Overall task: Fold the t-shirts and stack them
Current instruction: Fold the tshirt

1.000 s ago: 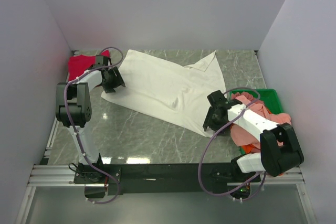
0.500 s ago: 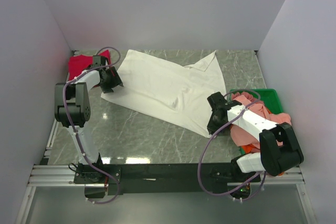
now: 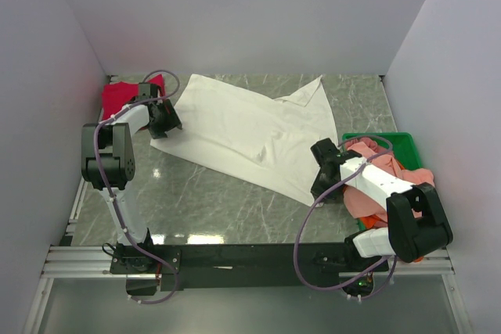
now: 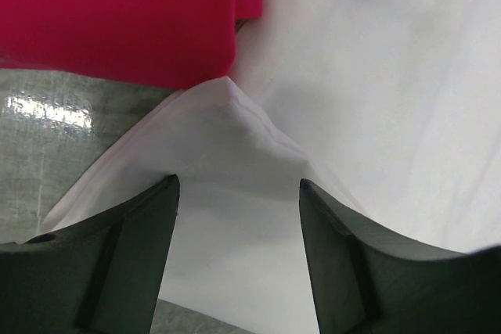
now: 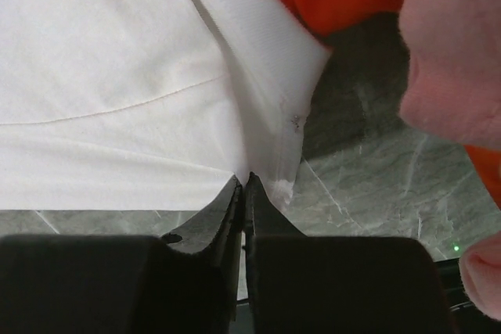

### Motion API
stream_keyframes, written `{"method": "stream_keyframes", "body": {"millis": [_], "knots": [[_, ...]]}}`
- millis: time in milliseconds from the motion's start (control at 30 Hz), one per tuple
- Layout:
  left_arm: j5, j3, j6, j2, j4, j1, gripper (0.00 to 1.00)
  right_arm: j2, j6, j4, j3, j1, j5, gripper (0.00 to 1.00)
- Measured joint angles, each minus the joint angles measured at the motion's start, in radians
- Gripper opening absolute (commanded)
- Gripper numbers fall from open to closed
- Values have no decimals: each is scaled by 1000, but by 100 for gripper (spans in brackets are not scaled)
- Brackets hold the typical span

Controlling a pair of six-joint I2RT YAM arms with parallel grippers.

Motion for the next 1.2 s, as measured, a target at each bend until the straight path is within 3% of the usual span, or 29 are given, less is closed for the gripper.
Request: {"method": "stream_keyframes", "body": {"millis": [67, 200, 333, 800, 1000, 1200], "knots": [[-5, 0, 3, 0, 0, 0, 69, 0, 4, -5, 0, -2, 5, 15], [-16, 0, 5, 0, 0, 0, 69, 0, 8, -27, -4, -8, 18, 42], [-27, 0, 6, 0, 0, 0, 70, 0, 8, -63, -5, -11, 38, 50], [-47, 1, 12, -5, -13, -11, 70, -50, -1, -159, 14, -11, 71, 54], [-86, 17, 20, -25, -64, -26, 70, -100, -27, -221, 108, -11, 65, 54], [-110, 64, 38, -60, -90, -88, 70, -84, -89, -181, 231, -11, 26, 54]]}}
